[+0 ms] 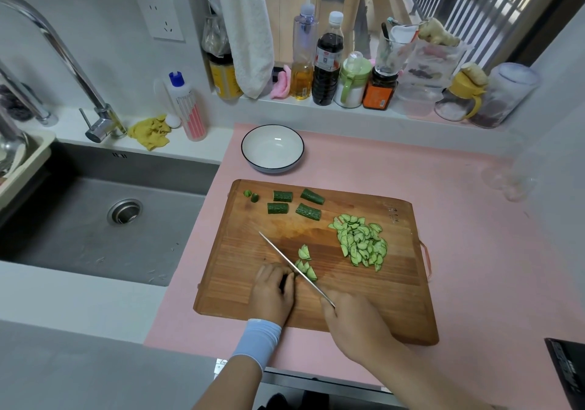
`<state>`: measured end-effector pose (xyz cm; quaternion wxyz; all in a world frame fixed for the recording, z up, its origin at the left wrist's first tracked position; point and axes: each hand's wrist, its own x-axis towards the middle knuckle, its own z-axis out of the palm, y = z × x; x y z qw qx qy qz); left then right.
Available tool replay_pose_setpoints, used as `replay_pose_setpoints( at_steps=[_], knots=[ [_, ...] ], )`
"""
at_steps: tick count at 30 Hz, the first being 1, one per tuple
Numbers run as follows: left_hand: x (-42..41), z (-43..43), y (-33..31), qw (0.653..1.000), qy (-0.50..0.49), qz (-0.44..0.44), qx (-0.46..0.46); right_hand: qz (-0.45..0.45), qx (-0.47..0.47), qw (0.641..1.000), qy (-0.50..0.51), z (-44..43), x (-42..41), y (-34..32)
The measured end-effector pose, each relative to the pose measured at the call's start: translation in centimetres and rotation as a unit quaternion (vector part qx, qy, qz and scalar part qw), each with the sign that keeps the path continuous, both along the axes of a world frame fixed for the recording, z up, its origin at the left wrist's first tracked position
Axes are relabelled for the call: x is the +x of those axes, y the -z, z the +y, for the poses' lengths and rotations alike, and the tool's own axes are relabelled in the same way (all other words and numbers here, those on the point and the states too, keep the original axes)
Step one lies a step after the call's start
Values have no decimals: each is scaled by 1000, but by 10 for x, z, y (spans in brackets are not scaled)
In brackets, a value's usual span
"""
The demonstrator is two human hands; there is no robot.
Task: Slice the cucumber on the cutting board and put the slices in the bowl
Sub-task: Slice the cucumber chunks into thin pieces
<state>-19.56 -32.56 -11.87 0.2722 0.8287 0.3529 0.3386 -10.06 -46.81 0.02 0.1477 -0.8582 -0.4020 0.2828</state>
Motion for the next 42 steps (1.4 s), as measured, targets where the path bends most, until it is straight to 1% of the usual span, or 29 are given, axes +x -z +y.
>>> replay_pose_setpoints(
  at_steps=[6,12,16,22,29,37,42],
  knots=[
    [0,-1,-1,1000,-4,-7,1,12,-6,1000,10,11,2,3],
    [-2,1,2,1000,-1,8,-12,16,1,1000,4,30,1,8],
    [-2,0,0,1000,5,13,-5,3,3,1000,-2,29,2,11],
    [-1,-1,-4,1000,10,22,2,-1,30,1000,0,22,-3,7],
    [-1,-2,-4,1000,0,8,16,-15,41,999,-5,6,-4,-5],
    [-1,-1,-3,1000,-8,10,7,3,-3,1000,-7,6,-2,-2],
    [-2,-1,-2,1000,-11,15,-1,12,-17,1000,-11,22,0,-1]
  ],
)
